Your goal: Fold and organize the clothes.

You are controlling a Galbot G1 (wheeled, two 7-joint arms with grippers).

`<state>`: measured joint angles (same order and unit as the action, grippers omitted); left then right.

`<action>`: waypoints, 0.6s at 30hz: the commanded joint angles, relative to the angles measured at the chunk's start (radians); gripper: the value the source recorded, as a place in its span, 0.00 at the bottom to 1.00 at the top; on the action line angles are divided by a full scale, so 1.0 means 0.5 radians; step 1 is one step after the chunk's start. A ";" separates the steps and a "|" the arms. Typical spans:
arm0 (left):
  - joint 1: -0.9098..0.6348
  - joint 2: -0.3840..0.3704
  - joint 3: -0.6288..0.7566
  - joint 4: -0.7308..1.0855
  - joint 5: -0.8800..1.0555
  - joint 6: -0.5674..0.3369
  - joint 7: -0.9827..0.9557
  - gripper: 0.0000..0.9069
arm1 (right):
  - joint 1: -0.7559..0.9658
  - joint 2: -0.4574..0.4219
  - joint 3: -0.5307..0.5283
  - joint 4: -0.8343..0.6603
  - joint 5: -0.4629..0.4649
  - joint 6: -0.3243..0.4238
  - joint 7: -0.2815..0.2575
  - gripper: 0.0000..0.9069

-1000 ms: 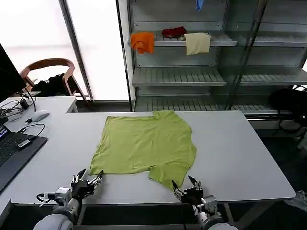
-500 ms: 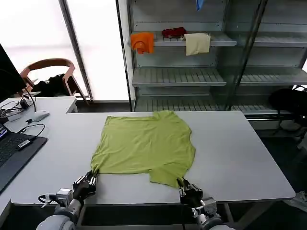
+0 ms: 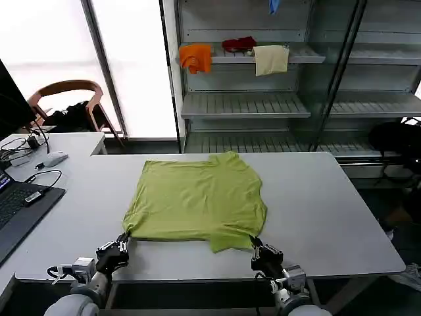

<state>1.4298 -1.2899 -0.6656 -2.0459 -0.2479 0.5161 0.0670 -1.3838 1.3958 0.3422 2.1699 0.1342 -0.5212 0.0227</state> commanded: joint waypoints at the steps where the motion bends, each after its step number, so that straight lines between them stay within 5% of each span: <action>1: -0.217 0.014 0.040 0.012 -0.003 0.069 -0.003 0.00 | 0.206 0.013 0.004 -0.046 0.018 -0.029 0.026 0.00; 18: -0.692 0.013 0.168 0.372 0.048 0.110 -0.094 0.00 | 0.807 0.141 -0.008 -0.605 0.016 -0.087 0.033 0.00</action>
<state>1.2241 -1.2810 -0.6077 -1.9615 -0.2466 0.5639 0.0330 -1.0896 1.4568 0.3342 1.9609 0.1357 -0.5581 0.0368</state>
